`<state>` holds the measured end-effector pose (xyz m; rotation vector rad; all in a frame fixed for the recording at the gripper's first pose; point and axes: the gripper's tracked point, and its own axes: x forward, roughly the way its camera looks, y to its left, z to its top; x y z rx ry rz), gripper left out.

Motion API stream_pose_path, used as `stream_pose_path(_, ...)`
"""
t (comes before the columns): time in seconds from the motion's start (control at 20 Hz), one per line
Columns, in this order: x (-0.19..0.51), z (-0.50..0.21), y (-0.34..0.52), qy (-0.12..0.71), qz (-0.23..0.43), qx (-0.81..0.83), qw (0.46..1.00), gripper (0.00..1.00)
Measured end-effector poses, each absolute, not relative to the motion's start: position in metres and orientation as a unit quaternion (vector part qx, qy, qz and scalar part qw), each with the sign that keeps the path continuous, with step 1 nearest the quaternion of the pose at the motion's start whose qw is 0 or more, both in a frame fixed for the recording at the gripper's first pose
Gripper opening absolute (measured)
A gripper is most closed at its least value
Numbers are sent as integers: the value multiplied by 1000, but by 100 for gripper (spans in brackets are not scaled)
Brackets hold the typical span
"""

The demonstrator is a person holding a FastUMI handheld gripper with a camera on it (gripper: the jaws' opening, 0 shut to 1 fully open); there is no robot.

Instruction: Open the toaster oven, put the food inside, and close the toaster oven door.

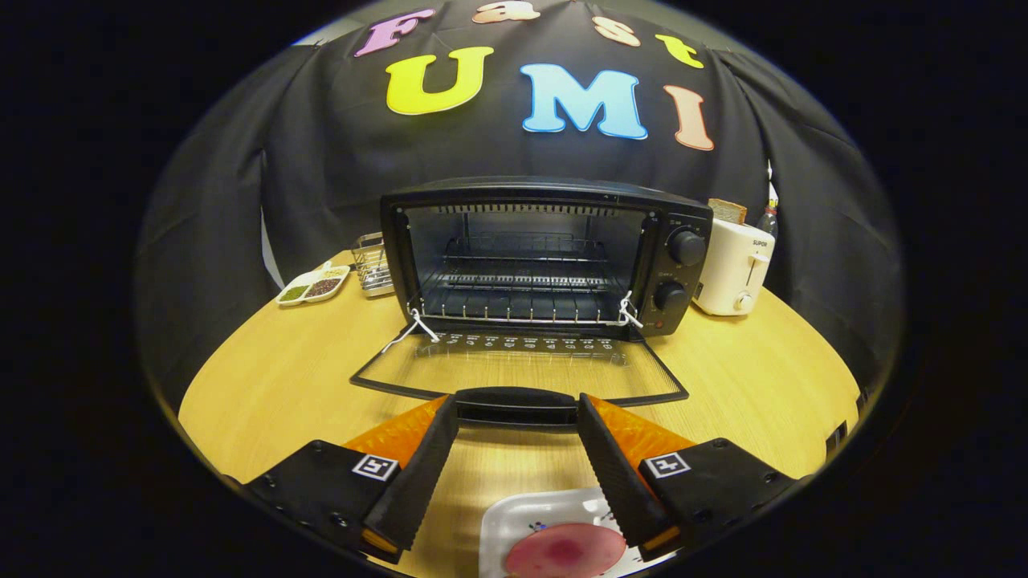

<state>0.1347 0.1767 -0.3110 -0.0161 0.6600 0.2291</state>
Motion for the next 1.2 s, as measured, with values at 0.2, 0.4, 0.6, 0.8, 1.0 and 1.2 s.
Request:
stream_pose_path(0.2, 115, -298, 166, 356, 170, -3, 919, 97)
stream_pose_path(0.4, 92, -295, 147, 425, 215, 33, 879, 98)
stream_pose_path(0.6, 69, -294, 120, 499, 235, 68, 831, 99)
stream_pose_path(0.8, 62, -297, 91, 543, 221, 95, 805, 99)
stream_pose_path(1.0, 52, -308, 66, 582, 220, 83, 779, 99)
stream_pose_path(1.2, 41, -321, 46, 618, 210, 62, 755, 99)
